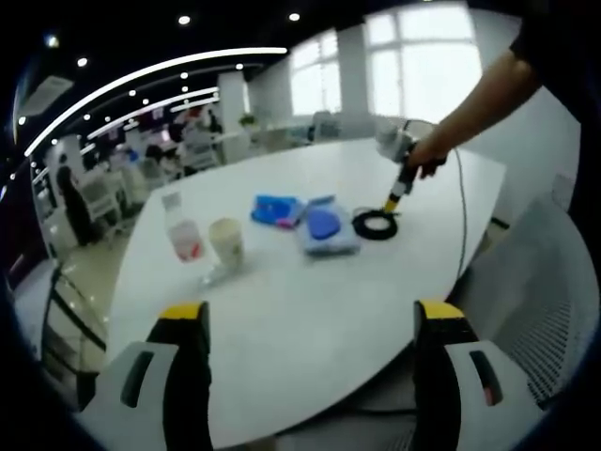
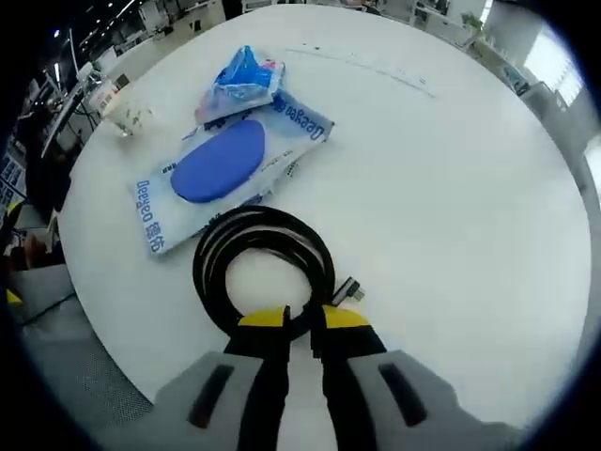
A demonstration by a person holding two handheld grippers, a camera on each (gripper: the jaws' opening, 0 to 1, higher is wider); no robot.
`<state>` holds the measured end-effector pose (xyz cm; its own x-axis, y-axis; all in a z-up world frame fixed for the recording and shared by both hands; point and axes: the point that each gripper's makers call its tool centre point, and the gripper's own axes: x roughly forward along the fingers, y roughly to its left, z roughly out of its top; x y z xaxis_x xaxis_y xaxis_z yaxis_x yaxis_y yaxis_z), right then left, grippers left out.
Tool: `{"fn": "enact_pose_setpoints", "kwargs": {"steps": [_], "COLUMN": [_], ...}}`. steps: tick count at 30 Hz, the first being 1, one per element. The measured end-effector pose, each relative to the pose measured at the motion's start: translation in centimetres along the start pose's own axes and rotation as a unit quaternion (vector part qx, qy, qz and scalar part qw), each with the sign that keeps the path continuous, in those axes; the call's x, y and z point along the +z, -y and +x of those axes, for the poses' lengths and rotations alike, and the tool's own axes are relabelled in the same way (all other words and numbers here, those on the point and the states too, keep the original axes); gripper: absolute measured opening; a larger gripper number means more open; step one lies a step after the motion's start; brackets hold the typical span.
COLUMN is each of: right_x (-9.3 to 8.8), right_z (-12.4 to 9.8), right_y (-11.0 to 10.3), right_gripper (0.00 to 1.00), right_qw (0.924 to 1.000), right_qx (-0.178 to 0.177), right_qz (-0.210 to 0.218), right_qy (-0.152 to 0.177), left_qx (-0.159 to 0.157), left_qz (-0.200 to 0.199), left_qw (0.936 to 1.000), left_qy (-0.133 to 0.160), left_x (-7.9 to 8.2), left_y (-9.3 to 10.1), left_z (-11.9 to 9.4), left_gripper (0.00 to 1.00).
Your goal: Arrange the tabletop items into an orderly group along one side of the table until the central work area is clear of visible clutter.
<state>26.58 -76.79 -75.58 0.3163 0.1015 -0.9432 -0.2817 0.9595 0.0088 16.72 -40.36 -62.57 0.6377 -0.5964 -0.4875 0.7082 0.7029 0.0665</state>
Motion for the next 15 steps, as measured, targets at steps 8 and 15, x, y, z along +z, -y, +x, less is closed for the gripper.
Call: {"fn": "enact_pose_setpoints", "kwargs": {"steps": [8,15], "right_x": [0.16,0.22], "right_z": [0.16,0.18], "right_y": [0.39,0.45], "right_gripper": [0.09,0.09], "right_qw": [0.9999,0.9999], "right_qx": [-0.006,-0.002], "right_qz": [0.009,0.013], "right_qy": [0.004,0.001], "left_qx": [-0.002,-0.004], "left_qz": [0.002,0.003], "left_qw": [1.0000,0.9999], "left_qy": [-0.005,-0.009], "left_x": [-0.13,-0.30], "left_y": [0.12,0.11], "left_z": [0.07,0.17], "left_gripper": [0.86,0.86]}}
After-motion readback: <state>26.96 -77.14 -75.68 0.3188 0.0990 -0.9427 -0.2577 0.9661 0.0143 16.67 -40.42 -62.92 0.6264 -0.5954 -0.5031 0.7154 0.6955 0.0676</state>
